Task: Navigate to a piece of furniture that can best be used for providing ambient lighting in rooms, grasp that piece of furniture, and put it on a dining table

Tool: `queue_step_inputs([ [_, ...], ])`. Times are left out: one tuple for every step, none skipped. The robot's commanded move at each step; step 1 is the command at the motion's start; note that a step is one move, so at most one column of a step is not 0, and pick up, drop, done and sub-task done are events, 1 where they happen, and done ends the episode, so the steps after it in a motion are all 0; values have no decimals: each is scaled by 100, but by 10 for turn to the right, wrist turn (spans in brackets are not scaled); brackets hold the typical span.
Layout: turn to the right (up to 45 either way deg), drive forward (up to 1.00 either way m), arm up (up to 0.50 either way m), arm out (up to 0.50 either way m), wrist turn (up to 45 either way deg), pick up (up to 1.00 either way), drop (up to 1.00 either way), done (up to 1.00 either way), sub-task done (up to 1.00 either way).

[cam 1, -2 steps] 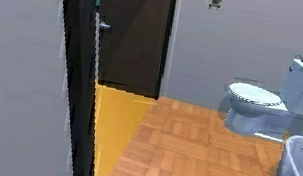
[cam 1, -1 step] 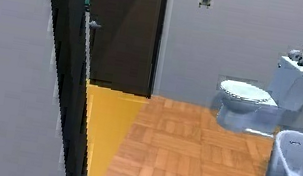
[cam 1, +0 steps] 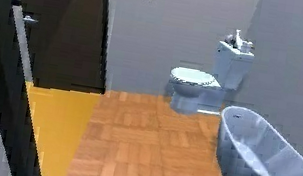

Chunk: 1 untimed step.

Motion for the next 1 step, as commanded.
queue_step_inputs([
  [0, 100, 0, 0, 0, 0, 0, 0, 0],
])
